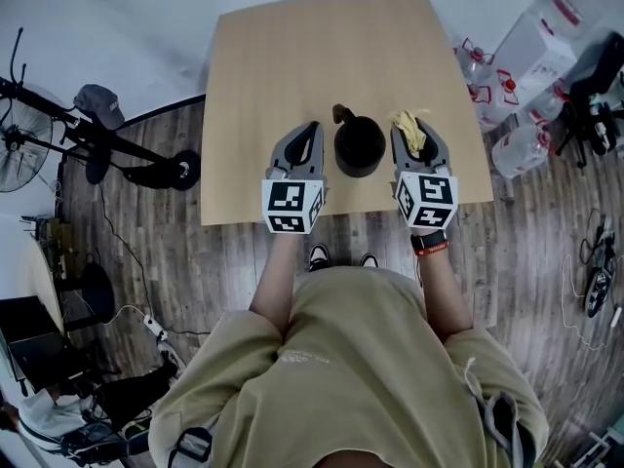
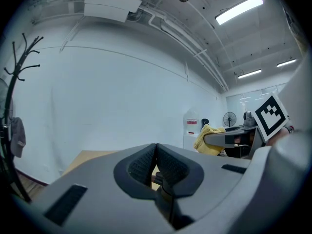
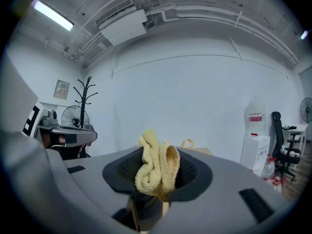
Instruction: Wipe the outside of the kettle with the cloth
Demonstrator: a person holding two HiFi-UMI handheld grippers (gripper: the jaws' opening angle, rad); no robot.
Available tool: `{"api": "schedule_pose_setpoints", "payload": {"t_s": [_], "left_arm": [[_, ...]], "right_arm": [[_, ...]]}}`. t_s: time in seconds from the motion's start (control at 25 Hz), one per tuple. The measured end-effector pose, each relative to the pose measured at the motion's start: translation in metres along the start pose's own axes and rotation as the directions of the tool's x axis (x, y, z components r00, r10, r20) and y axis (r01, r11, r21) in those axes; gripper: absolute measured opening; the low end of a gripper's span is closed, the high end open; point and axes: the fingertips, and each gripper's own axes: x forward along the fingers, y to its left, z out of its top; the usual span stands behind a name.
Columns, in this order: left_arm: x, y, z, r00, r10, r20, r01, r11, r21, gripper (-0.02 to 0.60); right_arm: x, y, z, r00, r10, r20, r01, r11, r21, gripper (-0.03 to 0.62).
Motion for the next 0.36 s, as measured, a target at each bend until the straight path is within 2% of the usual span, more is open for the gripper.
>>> {"api": "schedule_pose_setpoints", "payload": {"t_s": [0.2, 0.36], "left_arm": [[0.000, 0.004, -0.012, 1.000, -0.016, -0.018, 0.016, 1.000, -0.001, 0.025], [0.008, 0.028, -0.022, 0.999, 0.012, -0.031, -0.012, 1.000, 0.014, 0.025]], "right_arm": [[-0.002, -0.001, -0.007, 1.000, 0.001, -0.016, -0.002, 1.000, -0.019, 0.160], [0.013, -0.001, -0.009, 0.999, 0.039, -0.014, -0.039, 0.998, -0.042, 0.160]]}}
